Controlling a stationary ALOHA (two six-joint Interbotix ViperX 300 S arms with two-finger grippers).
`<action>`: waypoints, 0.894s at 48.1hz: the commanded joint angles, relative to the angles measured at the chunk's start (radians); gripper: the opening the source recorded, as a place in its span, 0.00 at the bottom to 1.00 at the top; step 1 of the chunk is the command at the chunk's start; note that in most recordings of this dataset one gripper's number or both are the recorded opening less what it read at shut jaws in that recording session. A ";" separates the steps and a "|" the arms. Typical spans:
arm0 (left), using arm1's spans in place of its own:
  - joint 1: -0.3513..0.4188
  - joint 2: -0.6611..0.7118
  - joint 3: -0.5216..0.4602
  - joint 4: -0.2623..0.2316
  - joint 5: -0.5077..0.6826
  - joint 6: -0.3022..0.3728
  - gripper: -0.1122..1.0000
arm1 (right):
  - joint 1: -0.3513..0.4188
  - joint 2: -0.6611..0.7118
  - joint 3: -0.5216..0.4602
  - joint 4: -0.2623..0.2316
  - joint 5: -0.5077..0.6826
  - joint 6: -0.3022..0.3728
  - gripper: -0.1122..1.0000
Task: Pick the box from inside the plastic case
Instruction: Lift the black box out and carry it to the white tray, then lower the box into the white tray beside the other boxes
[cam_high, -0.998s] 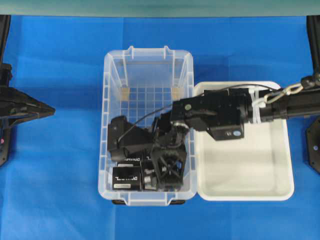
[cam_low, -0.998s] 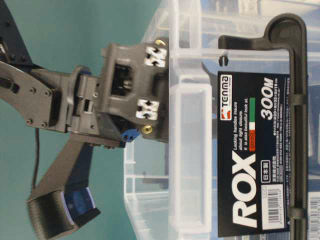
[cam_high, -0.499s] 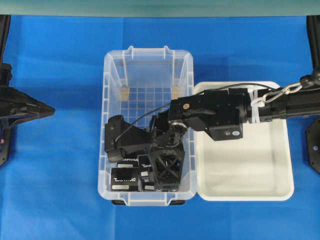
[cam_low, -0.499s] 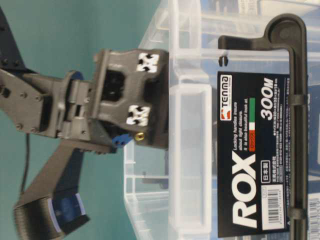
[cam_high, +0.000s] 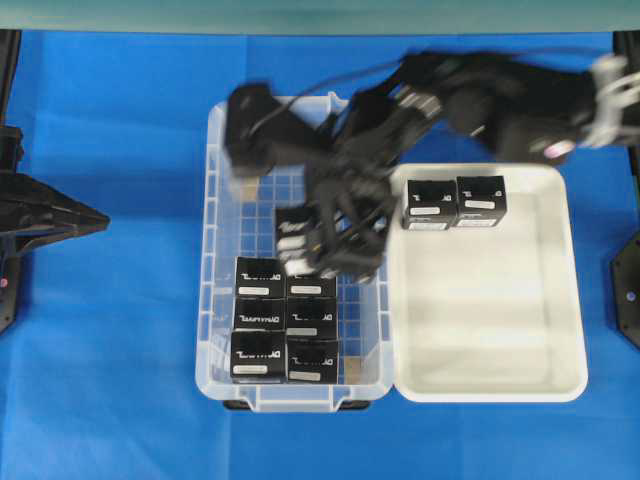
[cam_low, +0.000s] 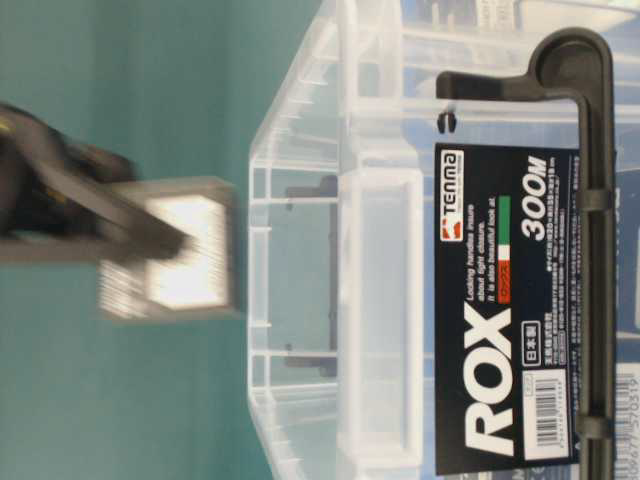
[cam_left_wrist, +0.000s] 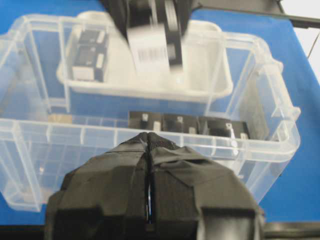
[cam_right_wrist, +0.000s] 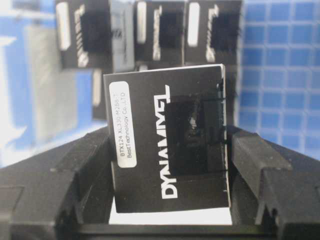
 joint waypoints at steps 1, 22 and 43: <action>0.000 0.005 -0.028 0.003 -0.006 0.000 0.05 | -0.014 -0.080 -0.011 0.003 0.046 0.002 0.67; 0.003 0.005 -0.034 0.003 -0.011 0.000 0.05 | -0.087 -0.397 0.351 -0.003 0.091 -0.006 0.67; 0.009 0.005 -0.031 0.003 -0.006 0.000 0.05 | -0.071 -0.523 0.841 -0.017 -0.307 -0.061 0.67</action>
